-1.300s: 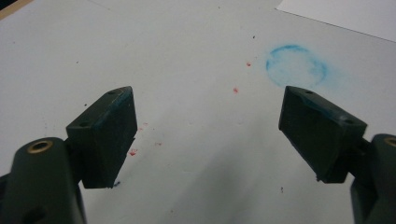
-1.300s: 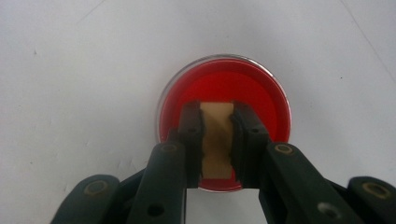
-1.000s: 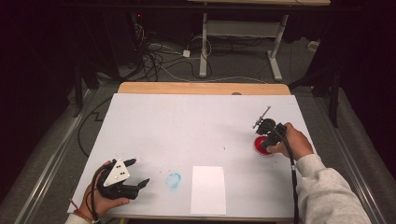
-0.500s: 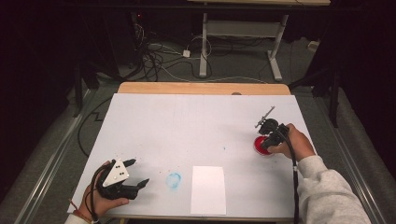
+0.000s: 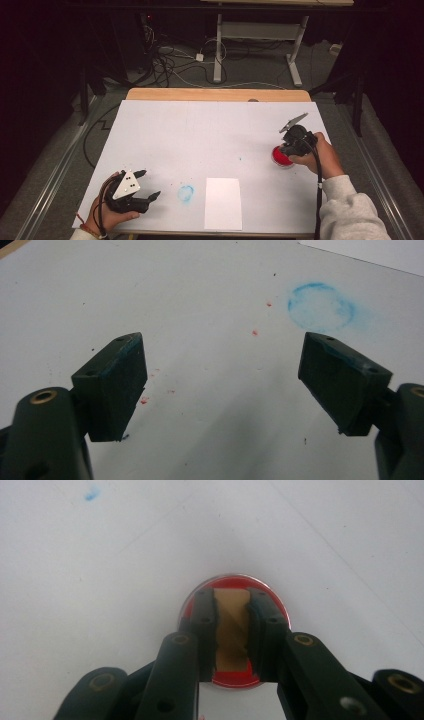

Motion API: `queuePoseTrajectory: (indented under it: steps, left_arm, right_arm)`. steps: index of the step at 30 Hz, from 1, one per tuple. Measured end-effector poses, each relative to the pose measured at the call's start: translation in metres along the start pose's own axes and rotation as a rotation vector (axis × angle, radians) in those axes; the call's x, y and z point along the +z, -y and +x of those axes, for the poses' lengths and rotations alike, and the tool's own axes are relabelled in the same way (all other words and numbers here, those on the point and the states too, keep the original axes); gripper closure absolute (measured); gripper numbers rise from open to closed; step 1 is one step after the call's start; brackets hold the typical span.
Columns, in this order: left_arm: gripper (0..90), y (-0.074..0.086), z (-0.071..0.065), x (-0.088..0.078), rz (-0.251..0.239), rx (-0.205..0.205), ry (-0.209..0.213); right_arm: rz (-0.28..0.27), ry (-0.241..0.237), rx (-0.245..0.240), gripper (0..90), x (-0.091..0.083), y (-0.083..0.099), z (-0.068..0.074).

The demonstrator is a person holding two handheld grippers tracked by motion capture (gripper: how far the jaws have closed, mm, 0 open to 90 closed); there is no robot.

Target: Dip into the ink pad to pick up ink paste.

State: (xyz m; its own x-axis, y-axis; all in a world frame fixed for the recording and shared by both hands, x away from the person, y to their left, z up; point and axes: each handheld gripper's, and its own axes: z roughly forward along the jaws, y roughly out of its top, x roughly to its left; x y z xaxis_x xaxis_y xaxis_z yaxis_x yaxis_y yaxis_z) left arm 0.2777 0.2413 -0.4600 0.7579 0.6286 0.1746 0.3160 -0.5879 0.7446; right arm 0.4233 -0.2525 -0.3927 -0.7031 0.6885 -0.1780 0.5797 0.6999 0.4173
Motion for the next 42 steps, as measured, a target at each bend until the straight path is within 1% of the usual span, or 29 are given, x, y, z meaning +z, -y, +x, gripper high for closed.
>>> queuePoseTrajectory:
  steps: [1, 6, 7, 9, 10, 13, 14, 15, 17, 18, 19, 24, 26, 30, 33, 37, 42]
  left_arm:
    - [19.0, 0.0, 0.0, 0.0, -0.001, -0.001, -0.001]
    - [19.0, 0.0, 0.0, 0.001, -0.002, -0.004, -0.005]
    - [19.0, 0.0, 0.0, 0.001, -0.001, -0.003, -0.005]
    - [19.0, -0.001, 0.0, 0.002, 0.003, 0.0, -0.008]
    - [19.0, -0.001, 0.0, 0.002, 0.004, 0.0, -0.007]
    - [19.0, -0.002, -0.001, 0.002, 0.003, 0.005, -0.009]
    - [19.0, -0.002, -0.001, 0.002, 0.002, 0.004, -0.009]
    - [19.0, -0.002, -0.001, 0.002, 0.003, 0.003, -0.01]
    - [19.0, -0.002, -0.001, 0.003, 0.007, 0.003, -0.009]
    - [19.0, -0.002, -0.001, 0.004, 0.008, 0.002, -0.008]
    - [19.0, -0.002, -0.001, 0.004, 0.008, 0.003, -0.007]
    - [19.2, -0.002, 0.001, 0.005, 0.003, -0.003, -0.005]
    - [19.2, -0.001, 0.002, 0.005, 0.002, -0.006, -0.004]
    - [19.2, -0.001, 0.003, 0.006, 0.005, -0.009, -0.005]
    - [19.2, 0.0, 0.003, 0.006, 0.006, -0.009, -0.007]
    - [19.2, -0.001, 0.003, 0.006, 0.004, -0.008, -0.008]
    - [19.2, 0.0, 0.002, 0.005, 0.004, -0.007, -0.001]
  right_arm:
    - [-0.027, 0.008, 0.013, 76.7, -0.003, 0.003, 0.0]
    - [-0.157, -0.016, 0.072, 76.7, -0.013, 0.014, 0.004]
    - [-0.18, -0.016, 0.076, 76.7, -0.013, 0.015, 0.005]
    - [-0.211, -0.026, 0.07, 76.7, -0.014, 0.017, 0.009]
    - [-0.222, -0.027, 0.076, 76.7, -0.014, 0.018, 0.011]
    - [-0.234, -0.022, 0.05, 76.7, -0.014, 0.017, 0.017]
    - [-0.24, -0.02, 0.035, 76.8, -0.015, 0.017, 0.019]
    - [-0.247, -0.03, 0.023, 76.8, -0.015, 0.017, 0.02]
    - [-0.257, -0.028, 0.015, 76.8, -0.017, 0.016, 0.023]
    - [-0.262, -0.036, 0.005, 76.8, -0.017, 0.016, 0.024]
    - [-0.268, -0.041, 0.006, 76.8, -0.018, 0.016, 0.025]
    - [-0.288, -0.036, -0.002, 76.7, -0.021, 0.015, 0.028]
    - [-0.298, -0.049, -0.01, 76.7, -0.022, 0.014, 0.029]
    - [-0.304, -0.046, -0.009, 76.7, -0.024, 0.014, 0.029]
    - [-0.308, -0.059, -0.017, 76.7, -0.025, 0.013, 0.031]
    - [-0.319, -0.07, -0.036, 76.7, -0.028, 0.01, 0.037]
    - [-0.336, -0.091, -0.073, 76.7, -0.034, 0.004, 0.05]
